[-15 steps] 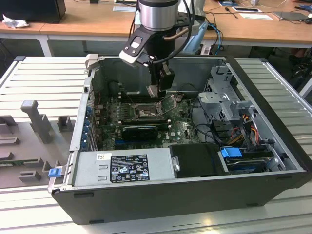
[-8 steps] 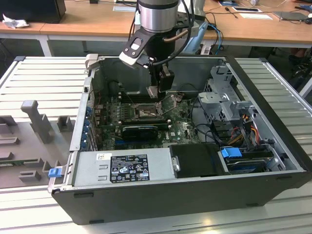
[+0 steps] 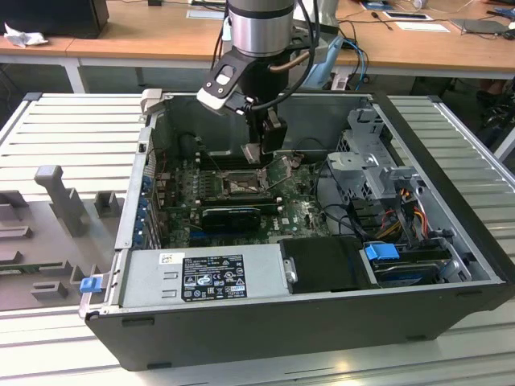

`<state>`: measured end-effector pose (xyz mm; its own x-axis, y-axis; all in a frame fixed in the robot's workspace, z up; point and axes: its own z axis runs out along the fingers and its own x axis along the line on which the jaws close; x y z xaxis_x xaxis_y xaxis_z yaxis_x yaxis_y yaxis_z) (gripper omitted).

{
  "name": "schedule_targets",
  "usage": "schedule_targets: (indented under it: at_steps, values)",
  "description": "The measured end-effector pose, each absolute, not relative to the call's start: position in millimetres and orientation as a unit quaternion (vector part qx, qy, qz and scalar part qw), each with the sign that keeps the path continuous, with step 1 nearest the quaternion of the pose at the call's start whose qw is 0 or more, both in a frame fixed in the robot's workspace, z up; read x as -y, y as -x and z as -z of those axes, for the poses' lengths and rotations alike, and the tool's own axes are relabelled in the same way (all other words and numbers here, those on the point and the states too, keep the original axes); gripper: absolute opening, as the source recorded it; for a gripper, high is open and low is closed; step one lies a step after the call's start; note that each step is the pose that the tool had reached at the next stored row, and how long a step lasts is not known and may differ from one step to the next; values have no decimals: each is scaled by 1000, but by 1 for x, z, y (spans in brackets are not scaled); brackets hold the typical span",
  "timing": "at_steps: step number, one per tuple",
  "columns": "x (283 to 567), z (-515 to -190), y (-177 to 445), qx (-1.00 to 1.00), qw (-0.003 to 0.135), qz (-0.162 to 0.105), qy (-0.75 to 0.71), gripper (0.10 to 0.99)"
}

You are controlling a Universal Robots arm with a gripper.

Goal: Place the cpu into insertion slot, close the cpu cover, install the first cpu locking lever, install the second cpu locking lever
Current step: 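Place the cpu into insertion slot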

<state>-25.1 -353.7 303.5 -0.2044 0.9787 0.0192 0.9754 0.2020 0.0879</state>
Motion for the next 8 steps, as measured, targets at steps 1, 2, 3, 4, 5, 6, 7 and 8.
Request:
schedule_targets:
  at_steps: [1, 2, 3, 4, 5, 6, 7, 8]
  values:
    - [353, -301, 25, -773, 20, -40, -633, 529]
    - [353, -299, 25, -770, 21, -40, -636, 529]
    - [353, -293, 25, -758, 21, -40, -651, 529]
    - [353, -292, 25, -753, 22, -39, -657, 529]
    - [353, -291, 25, -750, 22, -39, -660, 529]
    - [353, -290, 26, -748, 22, -39, -662, 529]
    - [353, -289, 26, -748, 22, -39, -663, 529]
    - [353, -288, 26, -747, 21, -38, -663, 529]
